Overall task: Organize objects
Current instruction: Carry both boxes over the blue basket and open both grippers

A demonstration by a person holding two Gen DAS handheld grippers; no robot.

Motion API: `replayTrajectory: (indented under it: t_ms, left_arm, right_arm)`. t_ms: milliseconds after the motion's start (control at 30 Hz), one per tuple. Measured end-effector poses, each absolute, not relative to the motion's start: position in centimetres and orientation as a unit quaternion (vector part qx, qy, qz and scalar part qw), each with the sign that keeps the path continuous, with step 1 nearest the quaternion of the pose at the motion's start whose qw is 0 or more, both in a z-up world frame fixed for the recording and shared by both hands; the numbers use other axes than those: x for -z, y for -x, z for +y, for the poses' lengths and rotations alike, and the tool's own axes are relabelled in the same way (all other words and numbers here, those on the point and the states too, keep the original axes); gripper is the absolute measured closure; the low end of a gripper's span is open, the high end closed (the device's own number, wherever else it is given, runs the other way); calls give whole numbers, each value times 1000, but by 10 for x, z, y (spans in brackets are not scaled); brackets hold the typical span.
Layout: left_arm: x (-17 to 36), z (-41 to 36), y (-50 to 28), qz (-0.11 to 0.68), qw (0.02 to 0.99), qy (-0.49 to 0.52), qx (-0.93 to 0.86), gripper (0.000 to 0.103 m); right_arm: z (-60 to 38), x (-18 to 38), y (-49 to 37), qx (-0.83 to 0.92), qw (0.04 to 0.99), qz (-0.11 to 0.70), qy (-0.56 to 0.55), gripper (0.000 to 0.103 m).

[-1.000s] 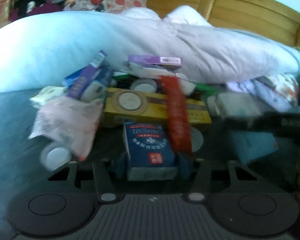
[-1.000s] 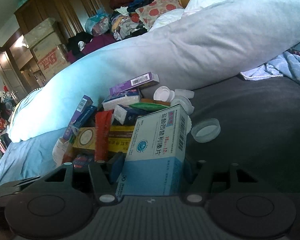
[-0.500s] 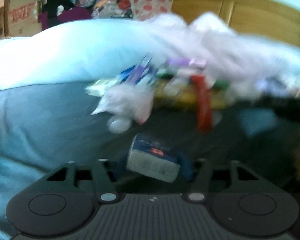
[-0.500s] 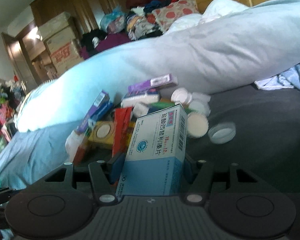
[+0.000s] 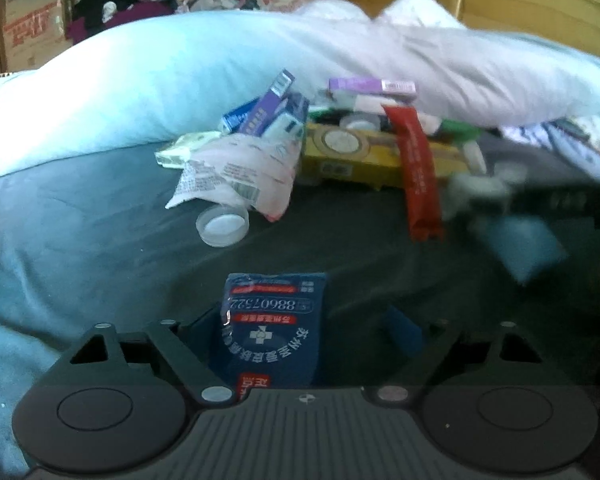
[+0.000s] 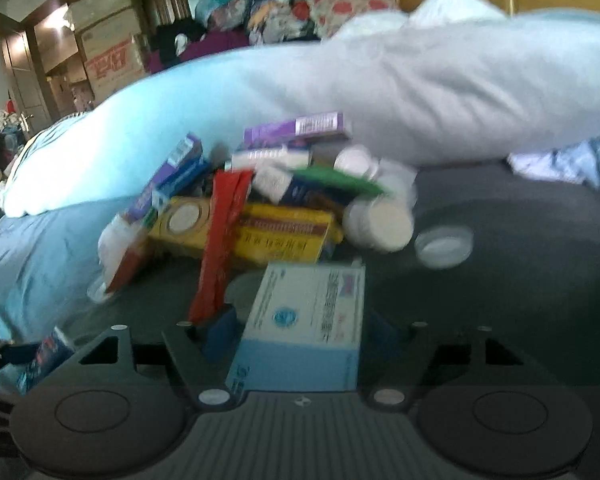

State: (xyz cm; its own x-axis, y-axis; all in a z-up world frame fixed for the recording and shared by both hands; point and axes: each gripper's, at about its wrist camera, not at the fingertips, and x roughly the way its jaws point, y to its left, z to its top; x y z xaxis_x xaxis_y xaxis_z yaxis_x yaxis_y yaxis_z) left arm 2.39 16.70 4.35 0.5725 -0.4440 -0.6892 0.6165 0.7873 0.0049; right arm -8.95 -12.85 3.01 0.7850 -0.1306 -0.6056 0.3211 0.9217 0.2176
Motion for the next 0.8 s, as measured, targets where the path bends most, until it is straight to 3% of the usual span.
replayTrajectory:
  t_ms: [33, 167, 200, 233, 267, 300, 333, 367, 600, 800]
  left_arm:
    - [-43, 167, -22, 348, 879, -123, 301, 19]
    - [-39, 167, -18, 350, 881, -122, 293, 17]
    - [-38, 167, -18, 350, 882, -122, 291, 17]
    - [-38, 167, -18, 349, 883, -120, 290, 17]
    - [-38, 166, -18, 348, 884, -120, 288, 18]
    - [-39, 166, -18, 347, 885, -119, 287, 21]
    - [-40, 167, -18, 345, 886, -117, 287, 39]
    - [-45, 170, -18, 344, 889, -109, 283, 50]
    - [-106, 204, -11, 296, 913, -63, 274, 50]
    - [-177, 272, -11, 240, 952, -32, 189, 50]
  right_arm:
    - [-126, -32, 91, 135, 933, 302, -142, 17]
    - [-114, -26, 87, 129, 928, 332, -110, 16]
    - [-115, -24, 83, 128, 926, 340, -102, 18]
    - [-114, -22, 80, 123, 924, 349, -97, 34]
    - [-114, -20, 77, 121, 923, 353, -97, 34]
    - [-113, -19, 76, 120, 924, 351, -93, 37]
    - [-113, -22, 76, 115, 926, 348, -93, 38]
    - [-114, -24, 78, 113, 928, 343, -96, 38]
    - [-115, -67, 98, 110, 947, 275, -123, 38]
    - [-45, -147, 67, 2, 974, 204, -98, 38]
